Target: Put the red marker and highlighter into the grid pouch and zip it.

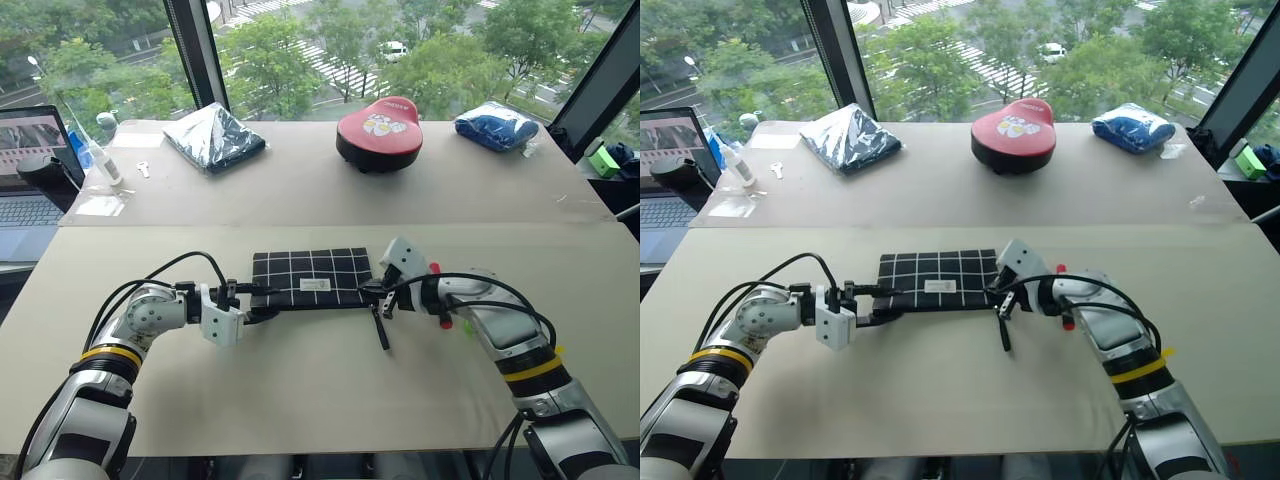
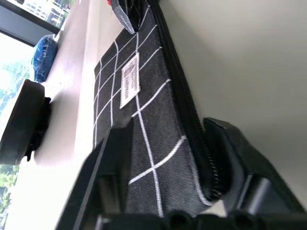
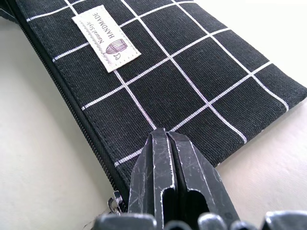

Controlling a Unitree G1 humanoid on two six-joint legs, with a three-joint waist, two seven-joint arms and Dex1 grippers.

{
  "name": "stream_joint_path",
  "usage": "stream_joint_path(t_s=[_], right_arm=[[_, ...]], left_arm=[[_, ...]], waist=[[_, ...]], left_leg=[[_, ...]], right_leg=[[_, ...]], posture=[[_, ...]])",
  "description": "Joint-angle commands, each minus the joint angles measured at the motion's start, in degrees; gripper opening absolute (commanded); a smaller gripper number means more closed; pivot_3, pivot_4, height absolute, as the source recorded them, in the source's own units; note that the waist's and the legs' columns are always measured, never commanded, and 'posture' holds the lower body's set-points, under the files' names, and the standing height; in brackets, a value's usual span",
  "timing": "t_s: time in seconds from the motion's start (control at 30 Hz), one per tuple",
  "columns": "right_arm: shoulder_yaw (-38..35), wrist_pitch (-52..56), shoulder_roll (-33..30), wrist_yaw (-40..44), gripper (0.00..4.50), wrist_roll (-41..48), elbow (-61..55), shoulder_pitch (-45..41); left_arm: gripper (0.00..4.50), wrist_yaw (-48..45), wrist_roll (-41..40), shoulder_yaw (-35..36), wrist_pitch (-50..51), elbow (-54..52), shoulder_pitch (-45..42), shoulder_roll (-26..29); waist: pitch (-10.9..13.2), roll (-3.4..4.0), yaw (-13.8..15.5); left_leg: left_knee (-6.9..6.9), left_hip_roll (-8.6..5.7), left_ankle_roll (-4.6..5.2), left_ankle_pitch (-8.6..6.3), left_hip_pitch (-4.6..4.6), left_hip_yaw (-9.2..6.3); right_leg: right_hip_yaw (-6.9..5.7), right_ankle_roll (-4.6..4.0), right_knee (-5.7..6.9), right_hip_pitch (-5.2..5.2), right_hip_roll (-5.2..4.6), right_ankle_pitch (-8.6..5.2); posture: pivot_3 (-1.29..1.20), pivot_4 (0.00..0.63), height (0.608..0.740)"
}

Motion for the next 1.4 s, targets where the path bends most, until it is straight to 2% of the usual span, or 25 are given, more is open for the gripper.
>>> stream_joint_path(t_s=[0.03,0.17,0.27,0.3,0.37,0.4,0.57,0.73,0.83,0.93,1.17,1.4], right_arm=[[-1.71,0.51,-1.04,0.28,0.0,0.42,-1.57,0.35],[-1.89,0.15,-1.22,0.11,0.0,0.51,-1.68,0.55],[-4.15,1.38,0.37,-3.28,0.0,0.72,0.79,-0.9],[-7.26,3.31,2.01,-5.42,0.47,2.56,2.85,-2.8],[-11.56,6.26,3.46,-7.59,0.71,5.19,4.63,-5.67],[-13.29,7.59,3.71,-7.91,1.09,6.38,5.3,-6.98],[-22.27,16.66,1.0,-4.47,2.79,16.1,1.92,-10.37],[-24.9,19.29,-4.98,-1.74,2.79,20.0,-3.68,-8.64],[-23.1,18.67,-8.2,-1.65,2.79,18.81,-7.17,-5.24],[-19.51,19.69,-6.25,-6.14,2.79,16.66,-9.07,-2.13],[-15.48,16.94,-0.98,-13.65,2.79,11.41,-4.03,-4.45],[-14.47,15.58,1.44,-14.92,2.79,9.85,-0.74,-7.51]], left_arm=[[0.05,-0.57,-2.49,-0.93,-1.83,2.6,-1.25,0.61],[0.05,-2.34,-5.75,-1.68,-0.97,3.11,-1.4,0.15],[0.05,-6.1,-12.25,-1.03,7.18,-0.11,0.44,-1.25],[0.0,-8.0,-15.54,-0.5,12.86,-2.78,1.73,-1.77],[0.0,-9.81,-19.39,0.28,19.06,-6.87,3.55,-2.26],[0.0,-10.02,-20.78,0.96,21.91,-8.96,4.35,-2.49],[0.0,-7.67,-25.79,4.55,38.41,-21.86,8.35,-3.65],[0.0,-0.49,-28.04,8.39,55.64,-32.98,8.8,-5.69],[0.0,3.5,-29.18,10.24,64.78,-38.95,8.23,-7.26],[0.0,5.82,-28.21,10.13,71.28,-43.52,7.25,-8.18],[0.0,4.99,-24.45,9.36,73.43,-46.17,9.03,-8.06],[0.0,4.1,-23.39,9.51,73.83,-47.78,10.66,-8.53]], waist=[[0.0,0.0,-0.03],[0.0,0.0,-0.14],[0.0,0.0,-0.16],[0.0,0.0,-0.19],[0.0,0.0,-0.36],[0.0,0.0,-0.41],[0.0,0.0,-0.29],[0.01,0.0,-0.09],[0.01,-0.01,-0.15],[0.0,-0.04,-0.15],[0.01,-0.03,-0.62],[0.01,-0.03,-0.33]], left_leg=[[0.0,0.01,0.02,-0.01,0.01,0.0],[0.0,0.01,0.03,-0.02,0.01,0.0],[0.0,0.01,0.03,-0.02,0.0,0.01],[0.0,0.02,0.03,-0.02,0.0,0.01],[0.0,0.01,0.03,-0.02,0.0,0.02],[0.02,0.03,0.03,-0.01,-0.04,0.07],[0.01,0.07,-0.03,0.02,-0.19,0.02],[0.01,0.04,0.01,-0.01,-0.33,-0.01],[0.02,0.04,0.05,-0.03,-0.29,-0.01],[0.01,0.06,0.02,-0.01,-0.27,-0.01],[0.01,0.06,-0.08,0.05,-0.22,0.08],[0.01,0.05,-0.18,0.11,-0.25,0.07]], right_leg=[[0.0,0.0,0.0,0.0,0.0,0.0],[0.0,0.0,0.01,-0.01,0.0,0.0],[0.0,0.0,0.01,-0.01,0.0,0.0],[0.0,0.0,0.0,-0.01,0.0,0.0],[0.01,0.0,0.02,-0.01,0.0,0.0],[0.04,0.0,0.03,-0.04,0.0,0.0],[0.01,0.0,0.05,-0.19,0.03,0.0],[0.01,0.01,0.03,-0.14,0.01,0.01],[0.01,0.03,0.0,-0.08,0.01,0.0],[0.0,0.03,0.02,-0.07,0.04,0.0],[0.13,0.02,0.0,-0.12,0.07,0.0],[0.12,0.02,0.0,-0.12,0.07,0.01]], posture=[[0.0,0.15,0.74],[0.0,0.15,0.74],[0.0,0.15,0.74],[0.0,0.15,0.74],[0.0,0.15,0.74],[0.0,0.15,0.74],[0.0,0.15,0.74],[0.0,0.15,0.74],[0.0,0.15,0.74],[0.0,0.15,0.74],[0.0,0.15,0.74],[0.0,0.15,0.74]])
